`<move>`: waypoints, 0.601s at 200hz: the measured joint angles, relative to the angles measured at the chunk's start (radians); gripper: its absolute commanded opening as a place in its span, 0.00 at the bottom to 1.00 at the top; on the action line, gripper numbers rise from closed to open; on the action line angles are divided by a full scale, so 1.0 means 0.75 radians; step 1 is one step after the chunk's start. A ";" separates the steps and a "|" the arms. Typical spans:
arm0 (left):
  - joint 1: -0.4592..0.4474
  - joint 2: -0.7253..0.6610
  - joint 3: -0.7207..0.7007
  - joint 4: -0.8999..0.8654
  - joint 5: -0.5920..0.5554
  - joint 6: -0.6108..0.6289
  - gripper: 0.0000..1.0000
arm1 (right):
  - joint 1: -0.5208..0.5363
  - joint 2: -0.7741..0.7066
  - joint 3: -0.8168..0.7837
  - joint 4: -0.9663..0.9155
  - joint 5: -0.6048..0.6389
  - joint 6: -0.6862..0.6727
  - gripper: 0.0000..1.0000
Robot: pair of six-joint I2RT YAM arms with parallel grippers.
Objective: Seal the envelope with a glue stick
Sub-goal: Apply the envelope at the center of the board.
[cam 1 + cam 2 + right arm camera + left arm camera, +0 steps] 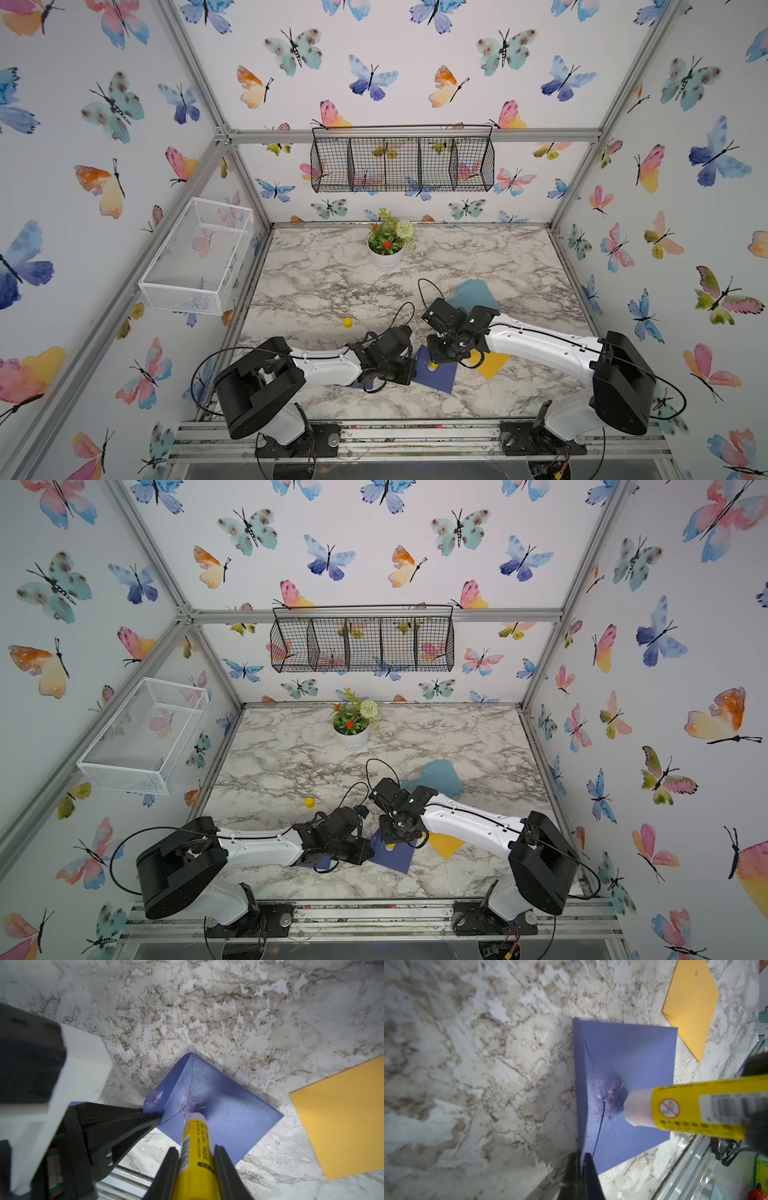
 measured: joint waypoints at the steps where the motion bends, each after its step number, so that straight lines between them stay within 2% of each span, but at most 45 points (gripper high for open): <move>1: 0.000 0.000 0.000 -0.001 0.000 0.000 0.00 | 0.003 0.002 0.000 0.001 0.003 0.002 0.02; 120: 0.006 0.002 0.000 -0.004 0.040 -0.004 0.00 | 0.155 0.027 0.000 0.037 0.216 0.125 0.02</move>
